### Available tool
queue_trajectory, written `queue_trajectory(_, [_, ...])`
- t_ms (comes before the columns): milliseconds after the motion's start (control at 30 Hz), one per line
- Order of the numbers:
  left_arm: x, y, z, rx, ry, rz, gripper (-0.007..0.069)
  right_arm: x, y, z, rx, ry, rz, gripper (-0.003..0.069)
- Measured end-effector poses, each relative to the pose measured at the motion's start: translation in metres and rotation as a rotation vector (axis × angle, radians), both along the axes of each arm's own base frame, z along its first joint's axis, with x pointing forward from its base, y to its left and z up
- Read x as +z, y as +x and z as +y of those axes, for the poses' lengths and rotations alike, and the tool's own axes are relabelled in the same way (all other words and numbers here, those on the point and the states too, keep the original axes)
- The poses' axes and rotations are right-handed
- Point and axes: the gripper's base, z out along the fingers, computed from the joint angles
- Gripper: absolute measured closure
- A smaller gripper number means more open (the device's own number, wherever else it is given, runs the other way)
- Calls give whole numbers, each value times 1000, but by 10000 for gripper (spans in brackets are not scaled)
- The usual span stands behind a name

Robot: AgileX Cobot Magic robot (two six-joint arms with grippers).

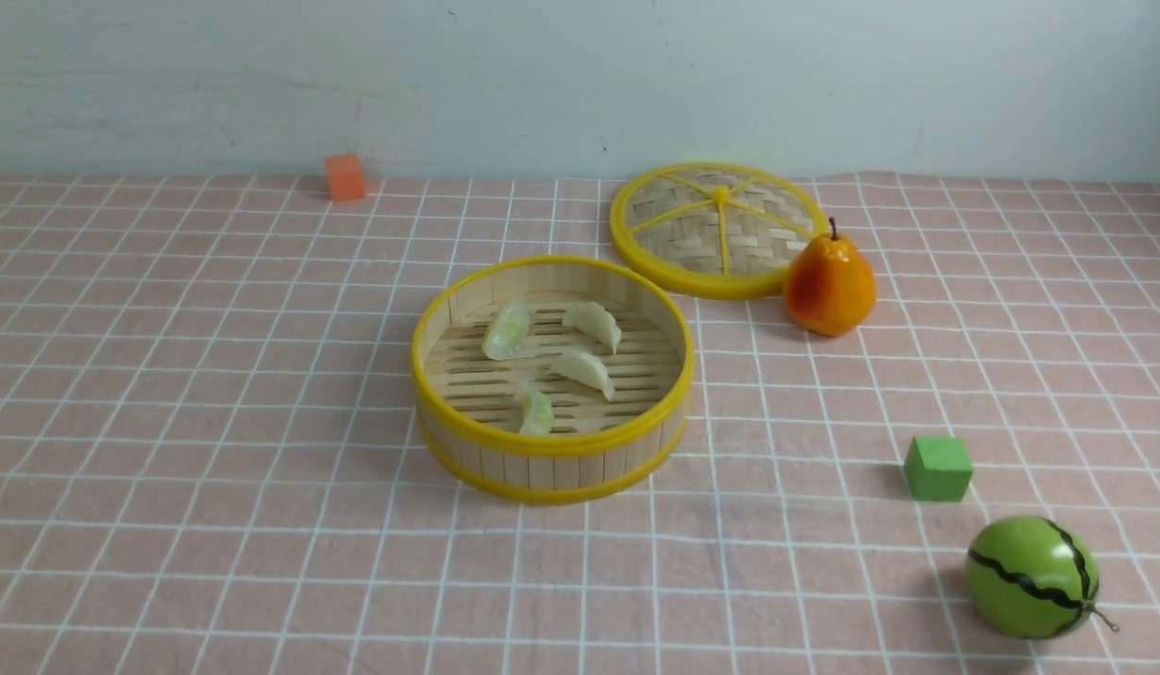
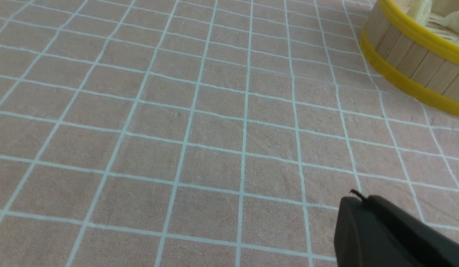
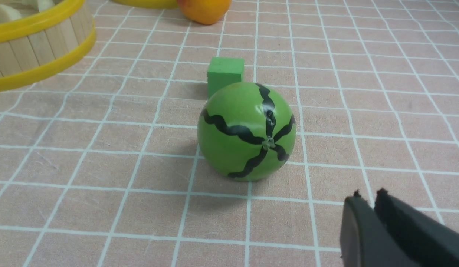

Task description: Put the dumplings into the steamer on the table with the pink tablecloth.

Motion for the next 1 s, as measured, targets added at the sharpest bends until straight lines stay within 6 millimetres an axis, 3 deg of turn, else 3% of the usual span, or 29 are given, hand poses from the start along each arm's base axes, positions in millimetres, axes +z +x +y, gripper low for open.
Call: queue_trajectory(1000, [0, 0, 0, 0, 0, 1, 638, 0, 0, 0, 0, 0, 0, 583])
